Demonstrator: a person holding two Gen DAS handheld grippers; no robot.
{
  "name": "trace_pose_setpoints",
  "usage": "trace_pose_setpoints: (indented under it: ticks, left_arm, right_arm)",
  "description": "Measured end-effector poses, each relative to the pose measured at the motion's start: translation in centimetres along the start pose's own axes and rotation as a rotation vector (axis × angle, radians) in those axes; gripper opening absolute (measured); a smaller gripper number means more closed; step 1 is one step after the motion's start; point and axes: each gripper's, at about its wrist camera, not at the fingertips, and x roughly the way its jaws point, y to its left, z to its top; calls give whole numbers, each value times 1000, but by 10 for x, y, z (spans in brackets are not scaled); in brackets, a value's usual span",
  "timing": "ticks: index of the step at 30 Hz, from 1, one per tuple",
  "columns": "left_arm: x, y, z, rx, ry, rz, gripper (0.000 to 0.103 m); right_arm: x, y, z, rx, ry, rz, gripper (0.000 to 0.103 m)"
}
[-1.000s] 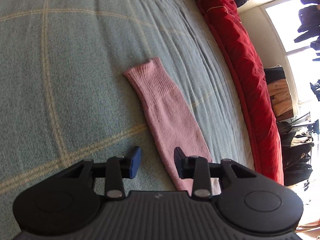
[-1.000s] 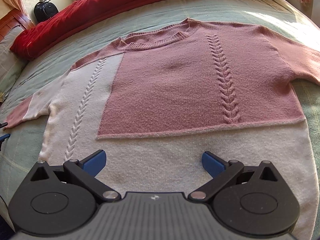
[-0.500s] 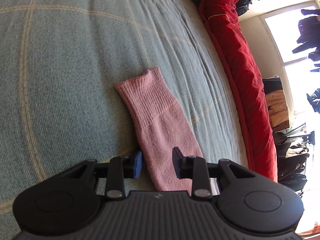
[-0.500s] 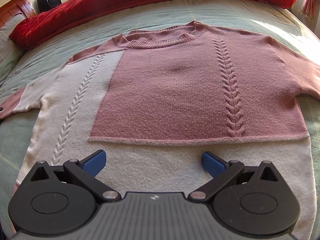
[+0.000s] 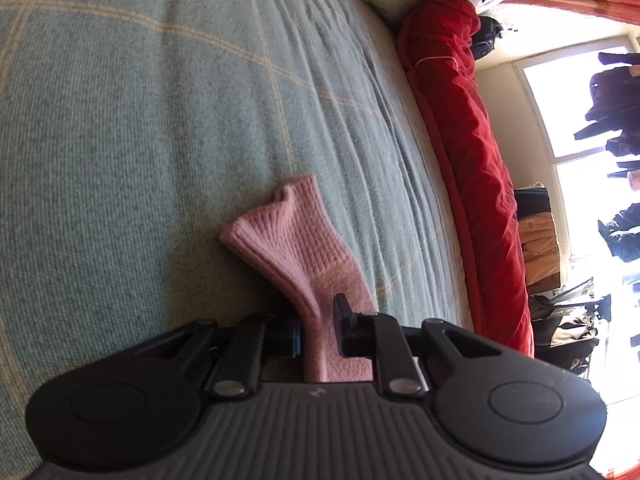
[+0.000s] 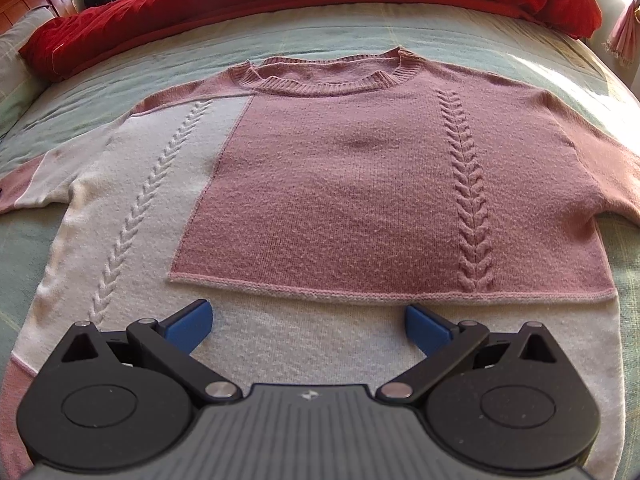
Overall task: Fold clothes
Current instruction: 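Move the left gripper down to the pink sleeve cuff, then pinch the pink sleeve cuff with the left gripper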
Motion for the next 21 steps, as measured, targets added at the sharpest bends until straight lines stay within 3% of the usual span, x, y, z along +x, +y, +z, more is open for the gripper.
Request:
trace_pose_setpoints:
  ticks: [7, 21]
  left_arm:
    - [-5, -8, -5, 86, -2, 73, 10]
    - [-11, -74, -20, 367, -16, 287, 4]
  right_arm:
    - [-1, 1, 0, -4, 0, -3, 103]
    - [-43, 4, -8, -87, -77, 4, 103]
